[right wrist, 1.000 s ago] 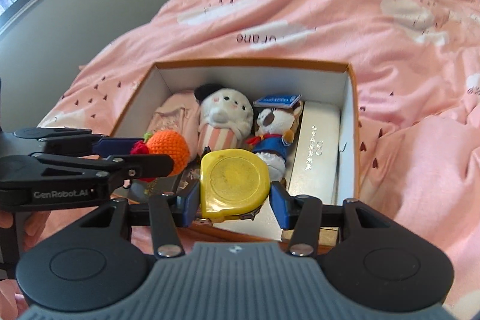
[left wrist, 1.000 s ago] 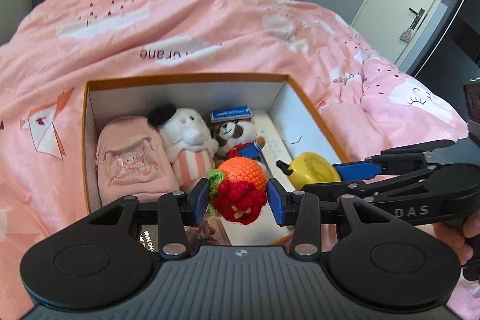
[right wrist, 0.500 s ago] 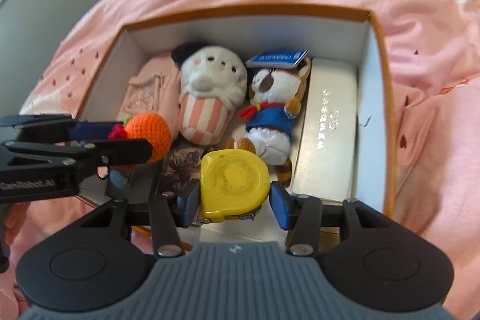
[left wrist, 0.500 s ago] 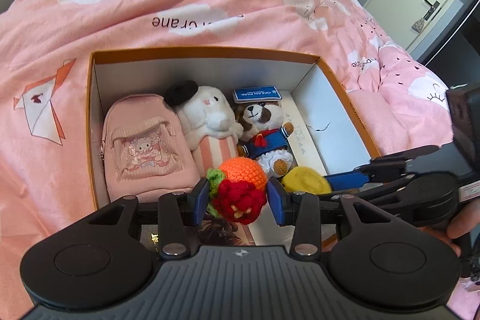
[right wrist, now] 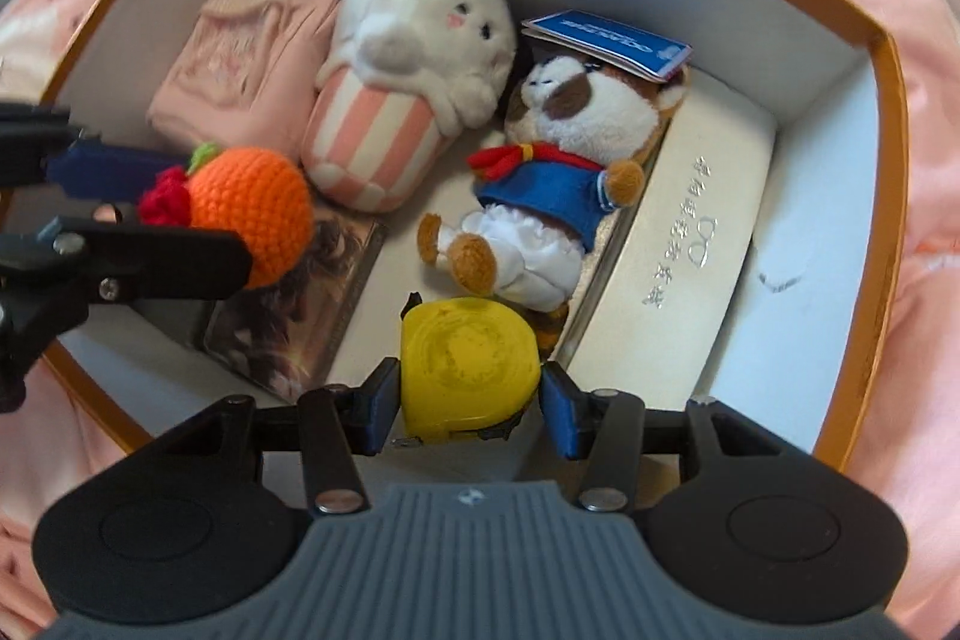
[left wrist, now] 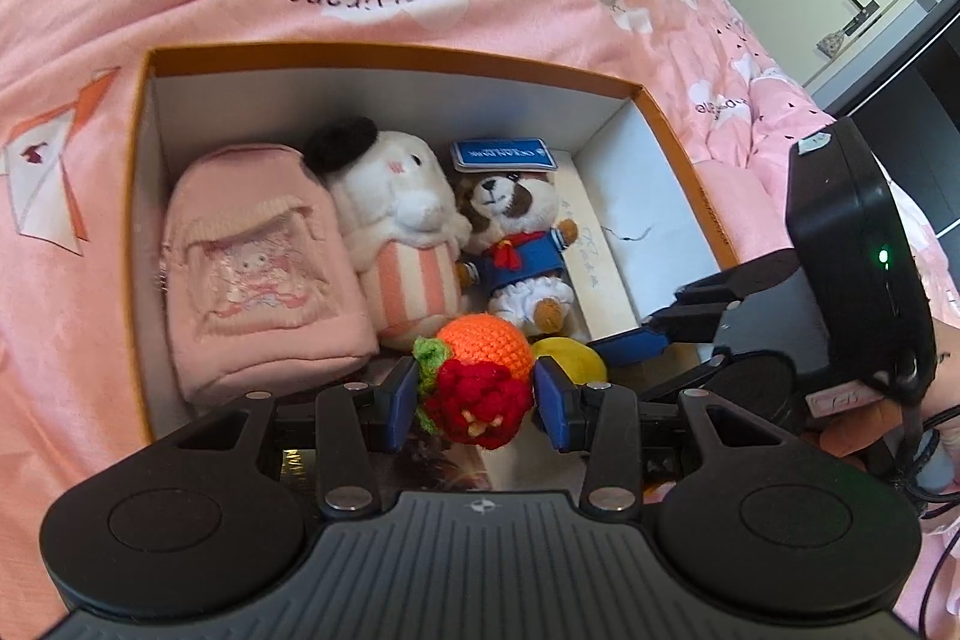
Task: Organize objects
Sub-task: 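Release the tape measure with the right gripper while the left gripper releases the crocheted fruit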
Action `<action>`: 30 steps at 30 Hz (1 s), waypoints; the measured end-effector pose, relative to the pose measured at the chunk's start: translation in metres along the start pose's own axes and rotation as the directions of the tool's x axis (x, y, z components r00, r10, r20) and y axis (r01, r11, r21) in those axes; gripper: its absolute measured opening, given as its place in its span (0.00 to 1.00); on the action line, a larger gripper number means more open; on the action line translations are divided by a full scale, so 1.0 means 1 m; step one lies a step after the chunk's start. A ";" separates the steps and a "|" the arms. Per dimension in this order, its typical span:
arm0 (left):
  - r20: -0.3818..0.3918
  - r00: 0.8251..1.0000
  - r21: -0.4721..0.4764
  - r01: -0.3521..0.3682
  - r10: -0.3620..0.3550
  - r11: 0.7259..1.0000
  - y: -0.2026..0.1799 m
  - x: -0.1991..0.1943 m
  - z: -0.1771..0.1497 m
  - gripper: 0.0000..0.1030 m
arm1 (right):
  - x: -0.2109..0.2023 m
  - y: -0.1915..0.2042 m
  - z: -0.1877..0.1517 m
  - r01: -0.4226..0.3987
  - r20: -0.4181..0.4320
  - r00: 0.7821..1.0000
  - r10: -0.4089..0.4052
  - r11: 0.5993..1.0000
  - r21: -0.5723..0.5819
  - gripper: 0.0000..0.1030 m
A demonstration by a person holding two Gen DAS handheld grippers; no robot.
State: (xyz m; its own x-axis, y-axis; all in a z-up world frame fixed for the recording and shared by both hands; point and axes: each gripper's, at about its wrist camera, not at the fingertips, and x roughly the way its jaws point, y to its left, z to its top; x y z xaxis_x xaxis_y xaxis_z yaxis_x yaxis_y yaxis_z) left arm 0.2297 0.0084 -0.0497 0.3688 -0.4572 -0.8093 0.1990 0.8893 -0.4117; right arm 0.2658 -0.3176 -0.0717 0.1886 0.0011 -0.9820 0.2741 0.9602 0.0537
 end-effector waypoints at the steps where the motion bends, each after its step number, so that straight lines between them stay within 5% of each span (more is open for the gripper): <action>1: -0.007 1.000 -0.002 0.004 -0.004 1.000 -0.001 0.002 0.000 0.46 | 0.000 0.002 0.000 0.003 -0.006 1.000 -0.003 1.000 -0.013 0.51; 9: -0.061 0.998 -0.023 0.003 -0.004 1.000 -0.008 0.018 0.002 0.46 | -0.022 0.002 -0.008 0.020 0.052 0.998 -0.018 0.999 -0.041 0.57; 24: -0.103 0.994 -0.085 -0.039 0.030 0.996 -0.016 0.050 0.001 0.46 | -0.055 -0.010 -0.034 0.078 0.163 0.984 -0.071 0.996 -0.037 0.50; 30: -0.044 0.997 -0.078 -0.071 0.068 0.994 -0.019 0.042 -0.002 0.67 | -0.053 -0.006 -0.034 0.070 0.175 0.983 -0.062 0.997 -0.040 0.51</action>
State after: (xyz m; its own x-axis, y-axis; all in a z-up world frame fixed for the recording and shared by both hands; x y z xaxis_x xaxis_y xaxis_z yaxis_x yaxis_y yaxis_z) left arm 0.2399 -0.0279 -0.0770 0.3409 -0.3951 -0.8530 0.1006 0.9175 -0.3847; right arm 0.2222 -0.3138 -0.0262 0.3336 -0.1077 -0.9365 0.2487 0.9683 -0.0228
